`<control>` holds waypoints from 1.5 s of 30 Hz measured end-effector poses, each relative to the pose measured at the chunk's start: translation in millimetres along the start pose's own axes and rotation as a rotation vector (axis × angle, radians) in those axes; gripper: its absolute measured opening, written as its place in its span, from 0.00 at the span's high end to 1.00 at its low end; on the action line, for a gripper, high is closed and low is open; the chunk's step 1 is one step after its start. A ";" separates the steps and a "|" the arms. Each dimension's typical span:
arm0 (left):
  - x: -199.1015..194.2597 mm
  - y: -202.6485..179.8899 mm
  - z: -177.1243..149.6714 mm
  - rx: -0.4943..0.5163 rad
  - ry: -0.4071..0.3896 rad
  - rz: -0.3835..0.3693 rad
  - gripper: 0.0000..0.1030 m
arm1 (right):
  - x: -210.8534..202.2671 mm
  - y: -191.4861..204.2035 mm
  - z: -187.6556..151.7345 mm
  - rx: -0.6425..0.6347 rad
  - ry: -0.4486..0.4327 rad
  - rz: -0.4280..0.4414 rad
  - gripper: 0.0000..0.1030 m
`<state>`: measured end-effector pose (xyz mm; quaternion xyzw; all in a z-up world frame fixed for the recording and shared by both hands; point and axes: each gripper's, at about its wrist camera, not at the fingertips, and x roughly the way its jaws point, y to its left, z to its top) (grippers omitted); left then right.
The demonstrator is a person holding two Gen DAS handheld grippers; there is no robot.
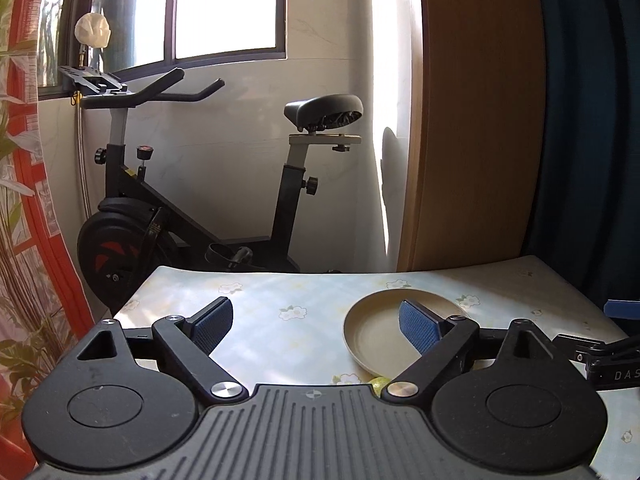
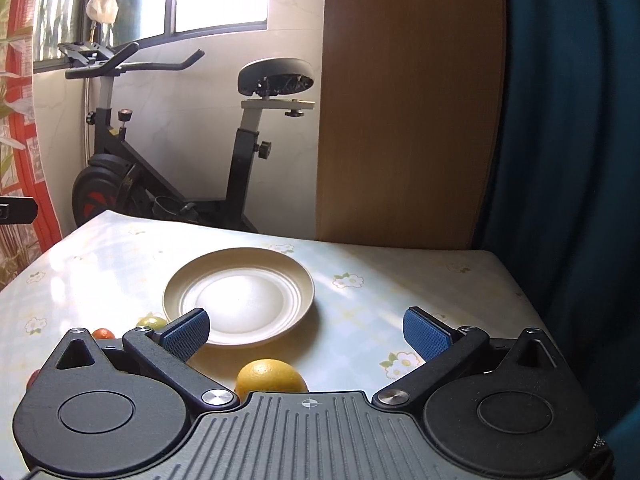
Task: Organize fruits
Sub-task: 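Move the left gripper toward the yellow lemon beside the plate, then close the left gripper around the yellow lemon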
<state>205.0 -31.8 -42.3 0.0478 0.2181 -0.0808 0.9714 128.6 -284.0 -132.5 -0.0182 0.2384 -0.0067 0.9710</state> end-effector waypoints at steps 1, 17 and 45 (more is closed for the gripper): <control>4.3 -2.7 -1.6 0.007 0.007 0.004 0.11 | 1.1 0.5 -1.6 -0.012 -0.010 0.000 0.00; 59.3 -37.3 -6.6 0.080 0.117 -0.173 0.36 | 44.4 -27.9 -10.5 -0.046 0.058 0.095 0.08; 133.4 -97.8 -38.1 0.169 0.407 -0.492 0.64 | 91.2 -22.0 -30.4 -0.098 0.342 0.346 0.42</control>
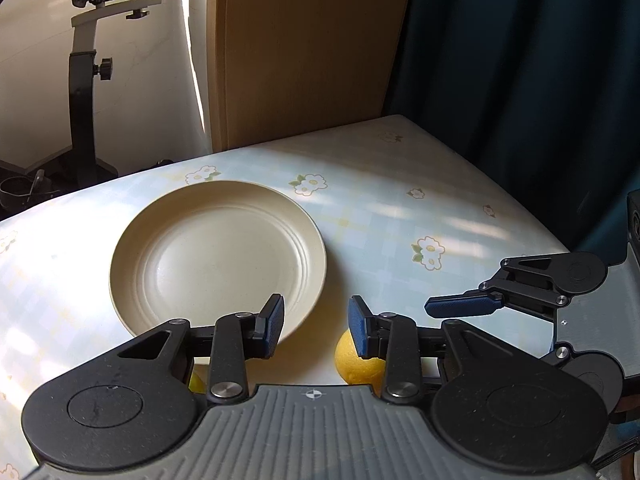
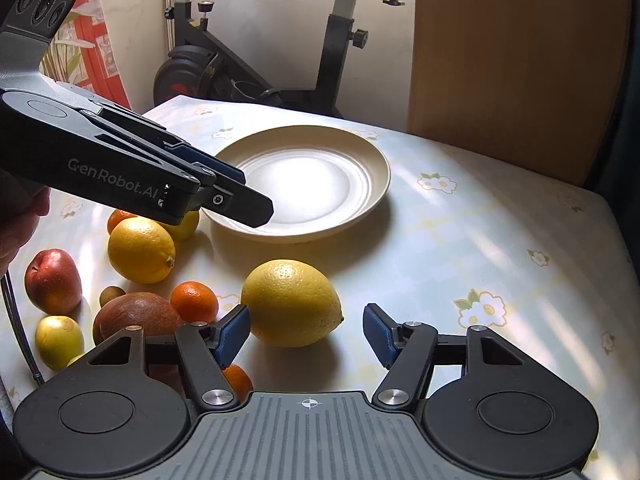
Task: Organize fruits
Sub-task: 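Close the left gripper around the yellow lemon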
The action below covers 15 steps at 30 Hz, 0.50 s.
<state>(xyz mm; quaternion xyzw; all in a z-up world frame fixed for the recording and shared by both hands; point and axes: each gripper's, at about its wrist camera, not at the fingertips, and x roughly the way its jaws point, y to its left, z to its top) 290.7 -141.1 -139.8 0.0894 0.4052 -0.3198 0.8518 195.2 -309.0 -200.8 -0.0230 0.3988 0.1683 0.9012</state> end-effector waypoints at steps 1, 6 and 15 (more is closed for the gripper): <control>1.9 0.9 -1.5 -0.012 0.009 -0.024 0.64 | 1.9 0.4 -0.2 -0.001 0.007 0.006 0.42; 11.6 4.7 -3.1 -0.082 0.067 -0.118 0.64 | 13.7 -1.3 -2.3 0.018 0.043 0.031 0.44; 31.2 4.1 -2.9 -0.104 0.123 -0.165 0.64 | 15.5 -11.5 -2.6 0.090 -0.007 0.048 0.47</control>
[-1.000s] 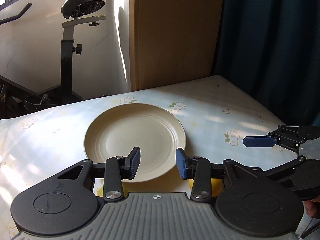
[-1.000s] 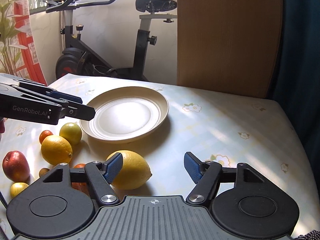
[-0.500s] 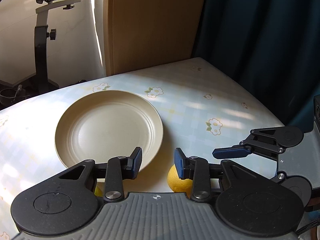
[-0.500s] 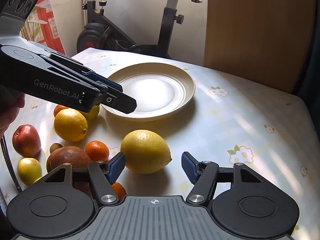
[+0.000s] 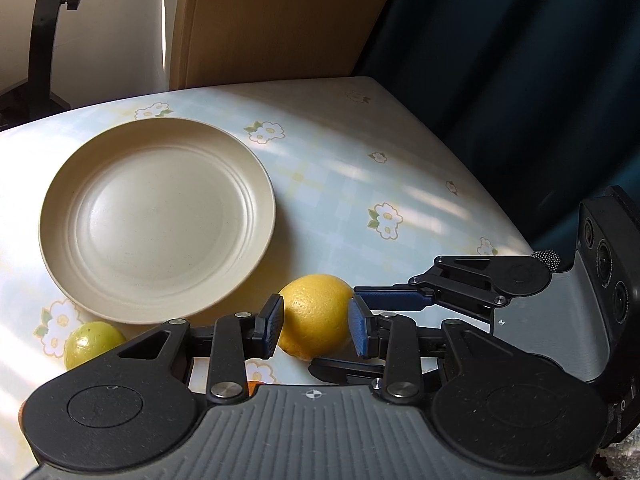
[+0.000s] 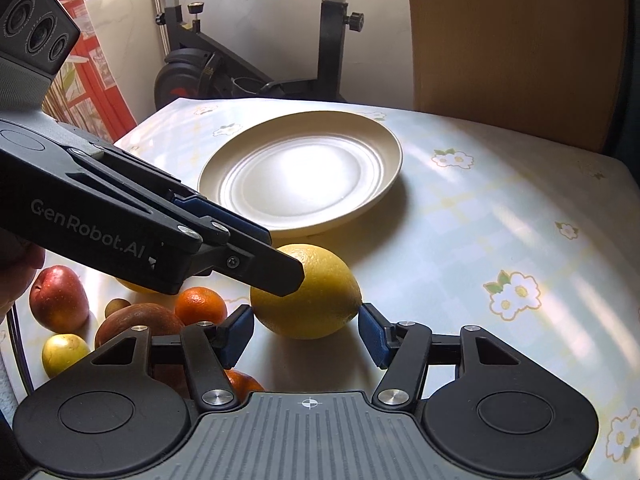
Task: Organize fruits
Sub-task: 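Close the left gripper around the yellow lemon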
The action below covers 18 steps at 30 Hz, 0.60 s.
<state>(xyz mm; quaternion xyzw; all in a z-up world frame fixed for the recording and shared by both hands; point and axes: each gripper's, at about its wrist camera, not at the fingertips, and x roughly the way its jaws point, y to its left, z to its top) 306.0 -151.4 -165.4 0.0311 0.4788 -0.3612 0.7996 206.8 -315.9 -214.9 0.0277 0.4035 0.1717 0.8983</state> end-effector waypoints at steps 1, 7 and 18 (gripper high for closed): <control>1.8 1.3 1.1 -0.007 -0.002 0.006 0.64 | 0.6 -1.2 -0.1 0.005 -0.002 0.000 0.46; 6.3 11.1 8.9 -0.074 -0.004 -0.019 0.64 | 9.8 -5.4 -4.8 0.057 -0.014 0.007 0.46; 18.6 18.1 16.4 -0.113 -0.011 -0.044 0.63 | 16.4 -16.8 -10.5 0.166 -0.088 0.030 0.44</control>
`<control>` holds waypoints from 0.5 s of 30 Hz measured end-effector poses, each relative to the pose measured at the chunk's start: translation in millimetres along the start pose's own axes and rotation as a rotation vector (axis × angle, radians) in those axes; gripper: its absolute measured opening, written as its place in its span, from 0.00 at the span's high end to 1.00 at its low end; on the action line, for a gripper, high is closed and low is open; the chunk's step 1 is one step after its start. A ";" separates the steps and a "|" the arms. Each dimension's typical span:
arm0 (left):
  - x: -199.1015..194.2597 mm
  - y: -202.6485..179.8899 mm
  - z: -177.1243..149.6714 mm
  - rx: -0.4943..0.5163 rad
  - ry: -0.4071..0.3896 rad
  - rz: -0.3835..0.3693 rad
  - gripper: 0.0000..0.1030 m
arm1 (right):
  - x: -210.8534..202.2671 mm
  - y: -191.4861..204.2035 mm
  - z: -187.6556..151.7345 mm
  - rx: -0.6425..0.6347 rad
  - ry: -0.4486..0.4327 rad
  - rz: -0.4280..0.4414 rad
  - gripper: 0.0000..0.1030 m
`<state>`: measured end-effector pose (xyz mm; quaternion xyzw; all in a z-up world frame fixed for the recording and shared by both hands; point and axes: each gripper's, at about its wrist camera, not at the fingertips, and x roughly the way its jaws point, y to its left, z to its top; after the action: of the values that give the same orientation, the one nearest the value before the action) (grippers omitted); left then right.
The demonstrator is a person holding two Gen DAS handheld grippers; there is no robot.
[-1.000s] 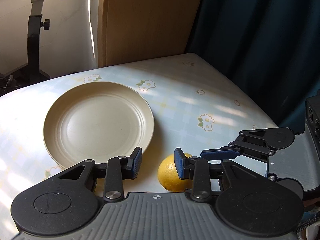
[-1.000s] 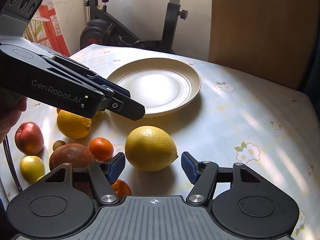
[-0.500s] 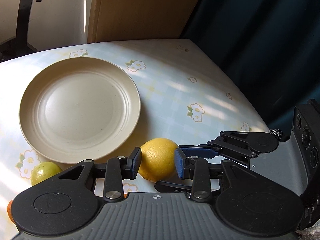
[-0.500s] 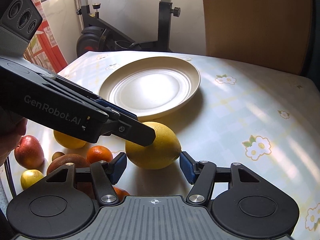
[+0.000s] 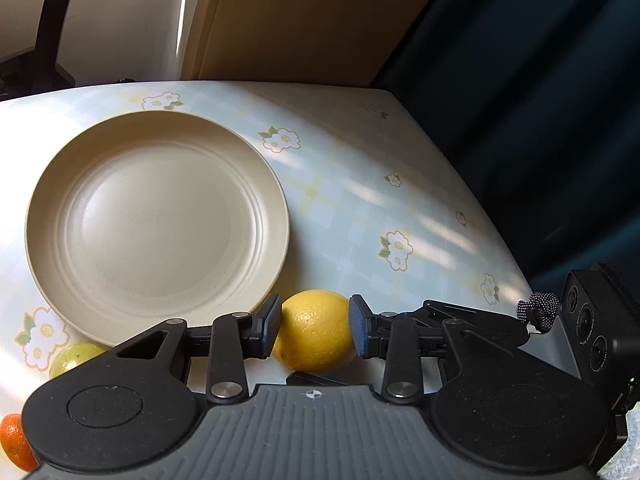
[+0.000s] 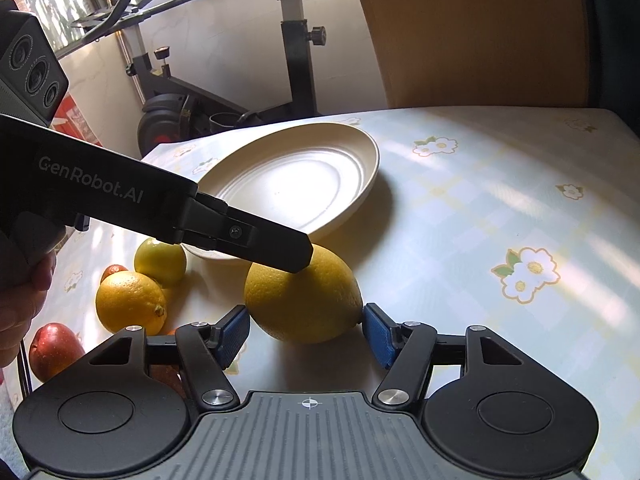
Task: Organize fruits
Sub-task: 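Close the left gripper around the yellow lemon, then carry the lemon over the plate and open the left gripper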
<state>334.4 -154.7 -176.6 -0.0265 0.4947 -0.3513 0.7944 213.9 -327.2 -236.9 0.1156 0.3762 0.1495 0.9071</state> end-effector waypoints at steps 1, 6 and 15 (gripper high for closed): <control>0.2 1.0 0.3 -0.007 0.001 -0.004 0.63 | 0.1 0.8 0.5 0.000 0.001 -0.002 0.44; -2.1 4.8 -0.7 -0.020 -0.001 -0.028 0.63 | -4.6 6.1 6.1 0.000 -0.002 -0.009 0.45; -32.1 15.9 9.6 -0.027 -0.074 -0.043 0.63 | -4.2 27.6 42.2 -0.091 -0.020 0.024 0.45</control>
<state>342.1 -127.0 -153.3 -0.0609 0.4688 -0.3605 0.8041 236.3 -307.1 -196.1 0.0800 0.3586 0.1762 0.9132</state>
